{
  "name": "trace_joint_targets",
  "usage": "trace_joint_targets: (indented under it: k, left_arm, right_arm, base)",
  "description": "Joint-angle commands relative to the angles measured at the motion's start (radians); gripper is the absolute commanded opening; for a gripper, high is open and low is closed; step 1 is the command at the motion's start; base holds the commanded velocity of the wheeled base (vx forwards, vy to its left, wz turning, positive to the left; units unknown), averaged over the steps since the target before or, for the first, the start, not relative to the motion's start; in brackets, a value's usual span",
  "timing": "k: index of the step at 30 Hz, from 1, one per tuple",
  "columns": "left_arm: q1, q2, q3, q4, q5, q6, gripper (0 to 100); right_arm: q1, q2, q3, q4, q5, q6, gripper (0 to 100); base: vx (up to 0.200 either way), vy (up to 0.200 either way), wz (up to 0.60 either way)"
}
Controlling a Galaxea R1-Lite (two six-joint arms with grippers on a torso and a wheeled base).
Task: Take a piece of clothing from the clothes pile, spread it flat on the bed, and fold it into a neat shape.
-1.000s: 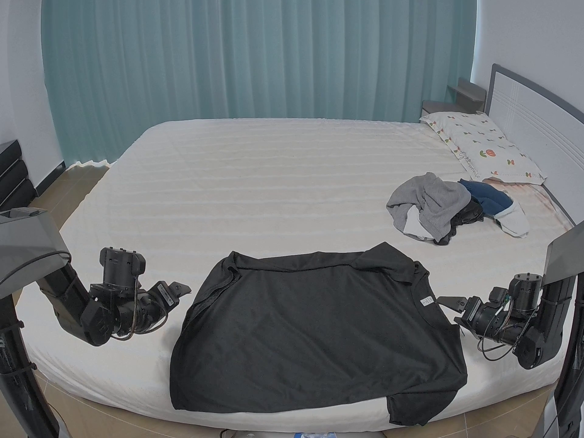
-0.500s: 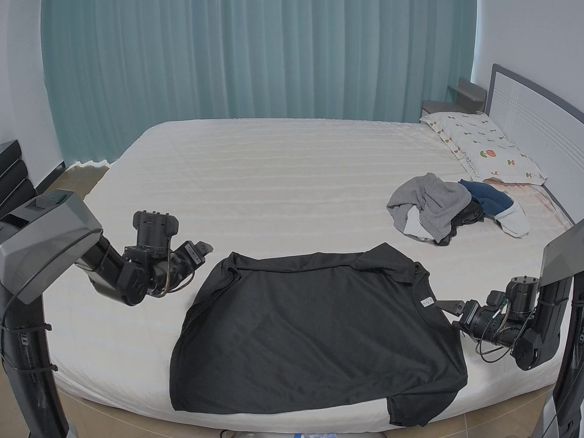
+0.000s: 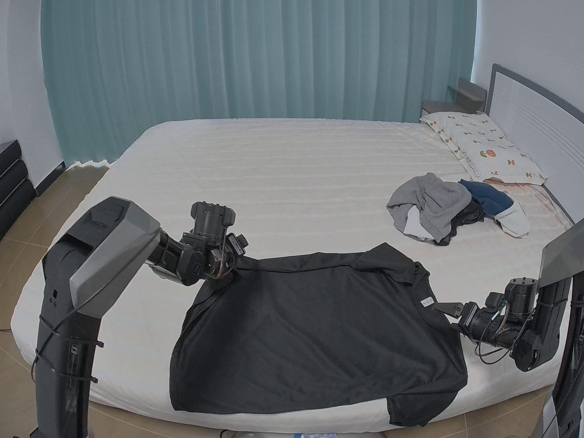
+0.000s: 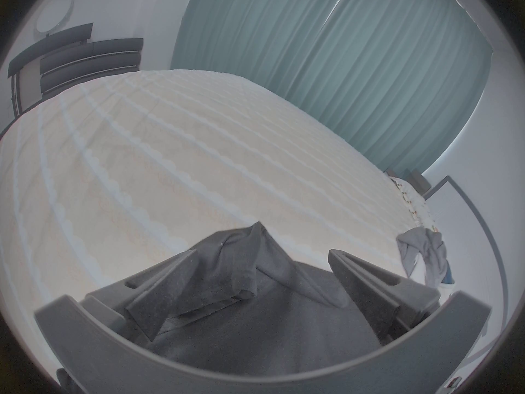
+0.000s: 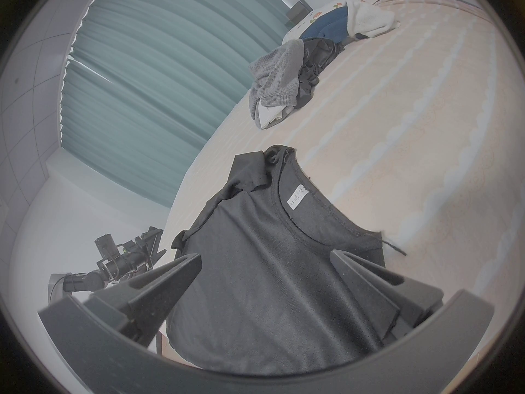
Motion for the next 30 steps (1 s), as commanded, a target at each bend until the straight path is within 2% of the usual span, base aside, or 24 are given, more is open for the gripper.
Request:
trace_joint_targets:
  k: [1, 9, 10, 21, 30]
  left_arm:
    - [-0.008, 0.058, -0.025, -0.002, 0.004, 0.000, 100]
    - [-0.007, 0.078, -0.048, -0.001, 0.007, 0.001, 100]
    - [-0.007, 0.078, -0.048, -0.001, 0.006, 0.001, 0]
    - [0.026, 0.077, -0.039, 0.009, 0.006, 0.023, 0]
    - [0.136, 0.070, -0.071, -0.005, 0.006, 0.058, 0]
  right_arm:
    - [0.004, 0.002, 0.002, -0.010, 0.000, 0.000, 100]
    - [0.004, 0.002, 0.000, -0.010, 0.000, 0.000, 100]
    - [0.004, 0.002, 0.000, -0.010, 0.000, 0.000, 100]
    - [0.004, 0.001, 0.002, -0.010, 0.000, 0.000, 100]
    - [0.004, 0.002, 0.002, -0.010, 0.000, 0.001, 100]
  base:
    - [0.000, 0.000, 0.00]
    - [0.000, 0.000, 0.00]
    - [0.000, 0.000, 0.00]
    - [0.000, 0.000, 0.00]
    - [0.000, 0.000, 0.00]
